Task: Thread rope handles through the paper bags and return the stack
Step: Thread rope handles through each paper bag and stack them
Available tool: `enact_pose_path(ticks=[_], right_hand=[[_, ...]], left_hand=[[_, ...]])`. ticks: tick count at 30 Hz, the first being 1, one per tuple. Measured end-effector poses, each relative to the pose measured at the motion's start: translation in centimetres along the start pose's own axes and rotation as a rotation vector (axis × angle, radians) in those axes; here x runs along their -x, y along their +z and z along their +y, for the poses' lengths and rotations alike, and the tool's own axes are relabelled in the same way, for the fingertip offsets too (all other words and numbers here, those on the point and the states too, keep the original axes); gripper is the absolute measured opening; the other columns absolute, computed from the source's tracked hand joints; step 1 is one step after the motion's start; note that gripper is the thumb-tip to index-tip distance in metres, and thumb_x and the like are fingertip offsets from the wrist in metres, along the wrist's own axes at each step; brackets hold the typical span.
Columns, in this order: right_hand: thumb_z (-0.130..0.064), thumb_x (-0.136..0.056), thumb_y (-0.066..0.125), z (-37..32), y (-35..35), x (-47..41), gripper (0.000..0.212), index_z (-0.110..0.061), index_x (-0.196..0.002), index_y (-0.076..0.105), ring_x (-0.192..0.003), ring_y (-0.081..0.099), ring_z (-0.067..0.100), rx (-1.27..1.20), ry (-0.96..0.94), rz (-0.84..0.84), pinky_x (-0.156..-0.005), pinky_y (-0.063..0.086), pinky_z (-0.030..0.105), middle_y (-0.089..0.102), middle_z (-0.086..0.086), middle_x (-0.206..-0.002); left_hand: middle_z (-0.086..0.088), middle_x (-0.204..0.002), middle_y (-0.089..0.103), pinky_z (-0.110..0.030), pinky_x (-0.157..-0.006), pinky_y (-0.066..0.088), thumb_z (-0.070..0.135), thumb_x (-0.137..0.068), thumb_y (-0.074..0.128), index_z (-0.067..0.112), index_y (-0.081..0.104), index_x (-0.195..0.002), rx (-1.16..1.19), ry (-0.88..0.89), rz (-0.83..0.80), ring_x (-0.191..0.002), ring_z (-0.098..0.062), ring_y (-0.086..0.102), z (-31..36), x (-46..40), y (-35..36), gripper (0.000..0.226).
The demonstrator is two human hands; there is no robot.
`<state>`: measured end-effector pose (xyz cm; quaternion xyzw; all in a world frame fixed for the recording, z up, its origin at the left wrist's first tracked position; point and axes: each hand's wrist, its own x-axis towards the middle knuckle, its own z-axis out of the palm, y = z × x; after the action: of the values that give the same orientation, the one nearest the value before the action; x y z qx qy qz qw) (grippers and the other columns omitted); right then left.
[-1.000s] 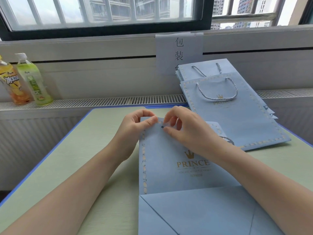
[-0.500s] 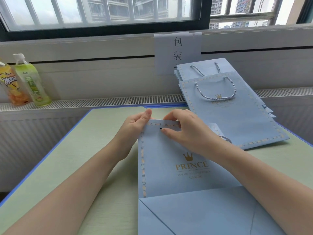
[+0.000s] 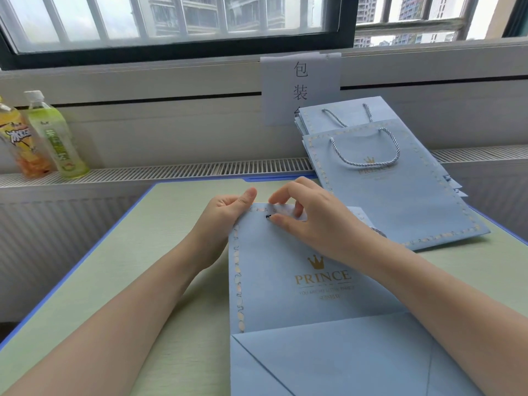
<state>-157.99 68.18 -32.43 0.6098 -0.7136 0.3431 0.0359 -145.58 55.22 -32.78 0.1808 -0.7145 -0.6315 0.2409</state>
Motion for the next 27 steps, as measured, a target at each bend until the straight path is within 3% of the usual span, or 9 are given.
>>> enact_pose_path(ticks=[4, 9, 14, 20, 23, 25, 27], right_hand=[[-0.029, -0.089, 0.061, -0.1, 0.1, 0.1, 0.005, -0.029, -0.091, 0.056, -0.076, 0.052, 0.003, -0.003, -0.031, -0.012, -0.075, 0.042, 0.023, 0.044, -0.019, -0.093], [-0.024, -0.088, 0.061, 0.0, 0.8, 0.1, 0.003, -0.021, -0.09, 0.061, -0.071, 0.048, 0.002, 0.025, -0.067, -0.029, -0.073, 0.046, 0.03, 0.048, -0.012, -0.09], [-0.024, -0.089, 0.059, -0.8, 1.5, 0.2, 0.002, -0.022, -0.089, 0.059, -0.072, 0.049, 0.01, 0.058, -0.071, 0.061, -0.068, 0.049, 0.039, 0.052, -0.011, -0.09], [-0.025, -0.09, 0.058, -0.8, 1.2, 0.3, 0.005, -0.021, -0.09, 0.06, -0.072, 0.048, 0.011, 0.06, -0.093, 0.061, -0.068, 0.048, 0.039, 0.052, -0.011, -0.091], [-0.03, -0.091, 0.055, -0.8, 0.9, 0.3, 0.008, -0.023, -0.092, 0.058, -0.072, 0.049, 0.011, 0.059, -0.1, 0.04, -0.068, 0.048, 0.037, 0.05, -0.012, -0.091], [-0.032, -0.092, 0.053, -0.8, 0.8, 0.3, 0.01, -0.023, -0.094, 0.057, -0.074, 0.051, 0.012, 0.063, -0.109, 0.039, -0.068, 0.048, 0.037, 0.051, -0.011, -0.092], [-0.032, -0.093, 0.053, -0.8, 0.8, 0.3, 0.011, -0.022, -0.095, 0.057, -0.074, 0.051, 0.013, 0.068, -0.114, 0.029, -0.068, 0.047, 0.036, 0.05, -0.01, -0.093]], left_hand=[[-0.007, -0.065, 0.065, -0.022, -0.051, 0.049, 0.026, -0.095, 0.049, -0.001, 0.061, -0.082, 0.018, 0.005, 0.009, -0.052, -0.016, 0.059, 0.0, 0.1, -0.1, 0.032], [-0.002, -0.06, 0.061, -0.02, -0.05, 0.047, 0.036, -0.093, 0.046, 0.007, 0.056, -0.073, -0.044, -0.034, -0.058, -0.049, -0.013, 0.057, 0.0, 0.1, -0.1, 0.037], [0.001, -0.05, 0.053, -0.017, -0.045, 0.043, 0.044, -0.094, 0.04, 0.008, 0.049, -0.063, -0.086, -0.068, -0.034, -0.042, -0.01, 0.052, 0.2, 0.0, -0.1, 0.049], [-0.003, -0.053, 0.06, -0.019, -0.047, 0.047, 0.047, -0.088, 0.044, 0.003, 0.057, -0.065, -0.04, -0.086, -0.03, -0.045, -0.013, 0.057, -0.1, 0.1, 0.0, 0.051], [-0.008, -0.061, 0.065, -0.022, -0.05, 0.049, 0.048, -0.083, 0.049, -0.004, 0.064, -0.078, -0.002, -0.075, -0.04, -0.05, -0.017, 0.061, -0.1, 0.0, 0.0, 0.055], [-0.011, -0.065, 0.064, -0.023, -0.05, 0.049, 0.044, -0.088, 0.049, -0.008, 0.063, -0.085, -0.004, -0.052, -0.035, -0.051, -0.018, 0.06, -0.3, 0.0, 0.2, 0.054], [-0.008, -0.061, 0.063, -0.022, -0.048, 0.048, 0.037, -0.094, 0.046, -0.003, 0.062, -0.078, 0.01, -0.025, -0.01, -0.048, -0.016, 0.059, -0.3, 0.0, 0.3, 0.046]])
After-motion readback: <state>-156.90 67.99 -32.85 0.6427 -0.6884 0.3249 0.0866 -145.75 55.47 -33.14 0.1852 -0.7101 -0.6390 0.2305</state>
